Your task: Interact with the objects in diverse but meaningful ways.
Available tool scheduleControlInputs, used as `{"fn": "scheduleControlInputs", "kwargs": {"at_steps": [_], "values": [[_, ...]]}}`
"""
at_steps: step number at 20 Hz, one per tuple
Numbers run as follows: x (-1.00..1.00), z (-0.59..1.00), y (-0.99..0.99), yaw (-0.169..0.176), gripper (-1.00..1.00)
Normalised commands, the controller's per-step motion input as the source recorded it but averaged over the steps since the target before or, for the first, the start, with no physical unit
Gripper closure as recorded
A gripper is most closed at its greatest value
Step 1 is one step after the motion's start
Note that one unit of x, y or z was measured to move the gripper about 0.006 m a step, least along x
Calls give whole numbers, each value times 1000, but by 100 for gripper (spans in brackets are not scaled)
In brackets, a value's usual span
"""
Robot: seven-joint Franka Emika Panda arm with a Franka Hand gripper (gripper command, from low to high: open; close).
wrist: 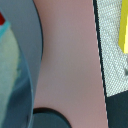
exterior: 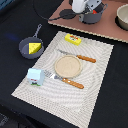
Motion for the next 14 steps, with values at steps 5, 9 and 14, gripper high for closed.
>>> {"fn": "scheduleControlInputs", "kwargs": {"at_steps": [5, 9, 14], "values": [[43, 3, 41, 0, 100], [3, 0, 34, 0, 100], [-10, 434, 44, 0, -100]]}}
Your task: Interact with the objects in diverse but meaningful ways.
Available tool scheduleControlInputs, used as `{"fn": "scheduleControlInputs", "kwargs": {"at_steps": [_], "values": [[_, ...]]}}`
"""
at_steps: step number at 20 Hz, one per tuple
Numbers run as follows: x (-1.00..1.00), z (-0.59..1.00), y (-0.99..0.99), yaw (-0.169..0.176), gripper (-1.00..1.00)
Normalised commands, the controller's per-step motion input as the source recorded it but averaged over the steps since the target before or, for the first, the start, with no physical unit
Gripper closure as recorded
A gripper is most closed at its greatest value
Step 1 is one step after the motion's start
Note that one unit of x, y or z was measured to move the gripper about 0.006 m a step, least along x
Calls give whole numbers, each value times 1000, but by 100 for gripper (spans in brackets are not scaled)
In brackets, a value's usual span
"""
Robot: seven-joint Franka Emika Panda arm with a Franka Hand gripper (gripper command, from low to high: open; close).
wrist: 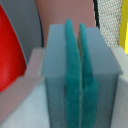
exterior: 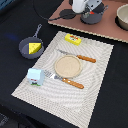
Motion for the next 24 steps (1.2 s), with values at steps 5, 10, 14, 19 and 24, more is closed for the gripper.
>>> {"fn": "scheduleControlInputs", "kwargs": {"at_steps": [5, 10, 14, 19, 24], "values": [[-111, 863, 172, 0, -100], [-189, 382, 229, 1, -100], [-165, 18, 258, 23, -100], [-63, -98, 342, 37, -100], [-65, -233, 279, 39, -100]]}}
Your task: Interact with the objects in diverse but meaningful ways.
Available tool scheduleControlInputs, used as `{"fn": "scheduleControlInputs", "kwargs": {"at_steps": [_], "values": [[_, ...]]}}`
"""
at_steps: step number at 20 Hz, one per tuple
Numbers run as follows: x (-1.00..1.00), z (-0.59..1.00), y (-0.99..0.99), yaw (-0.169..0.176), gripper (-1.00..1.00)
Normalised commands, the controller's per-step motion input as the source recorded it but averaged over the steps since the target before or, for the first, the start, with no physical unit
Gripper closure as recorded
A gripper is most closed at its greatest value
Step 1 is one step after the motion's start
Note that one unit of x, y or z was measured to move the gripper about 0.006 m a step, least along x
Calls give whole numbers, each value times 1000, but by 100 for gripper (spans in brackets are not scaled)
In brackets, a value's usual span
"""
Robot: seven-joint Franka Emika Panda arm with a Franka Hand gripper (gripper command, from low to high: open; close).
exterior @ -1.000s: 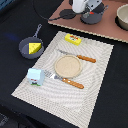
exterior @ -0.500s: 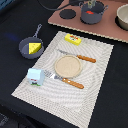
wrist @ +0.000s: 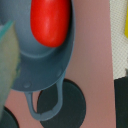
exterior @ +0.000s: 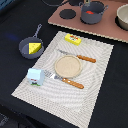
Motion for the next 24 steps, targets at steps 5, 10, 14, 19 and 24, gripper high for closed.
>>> {"fn": "scheduleControlInputs", "kwargs": {"at_steps": [5, 10, 14, 19, 24], "values": [[-150, -209, 210, 51, -100], [-158, -152, 106, 29, -100], [-200, -204, 30, 20, -100], [-234, -285, 2, 22, -100], [-222, -336, 0, 20, -100]]}}
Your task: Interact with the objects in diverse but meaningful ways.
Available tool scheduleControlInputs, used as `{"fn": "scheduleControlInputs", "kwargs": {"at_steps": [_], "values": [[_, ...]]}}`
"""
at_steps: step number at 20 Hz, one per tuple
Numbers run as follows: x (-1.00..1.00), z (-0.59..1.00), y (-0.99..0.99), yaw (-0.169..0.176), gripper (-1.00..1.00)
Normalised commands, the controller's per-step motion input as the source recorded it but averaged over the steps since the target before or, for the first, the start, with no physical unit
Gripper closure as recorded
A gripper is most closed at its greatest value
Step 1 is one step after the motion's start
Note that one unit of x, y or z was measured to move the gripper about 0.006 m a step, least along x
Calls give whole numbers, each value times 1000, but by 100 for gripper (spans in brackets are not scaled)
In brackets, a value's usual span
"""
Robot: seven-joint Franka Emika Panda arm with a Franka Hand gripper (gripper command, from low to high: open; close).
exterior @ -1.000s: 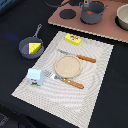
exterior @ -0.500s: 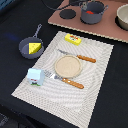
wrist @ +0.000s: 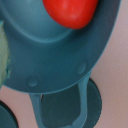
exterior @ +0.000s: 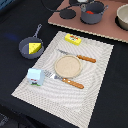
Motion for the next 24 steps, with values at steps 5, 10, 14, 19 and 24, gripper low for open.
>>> {"fn": "scheduleControlInputs", "kwargs": {"at_steps": [5, 10, 14, 19, 24], "values": [[-201, -337, 0, 16, -100], [-161, -282, 0, 13, -100], [-151, -208, 0, 7, -100], [-163, -182, 0, 5, -100], [-184, -146, 0, 4, -100]]}}
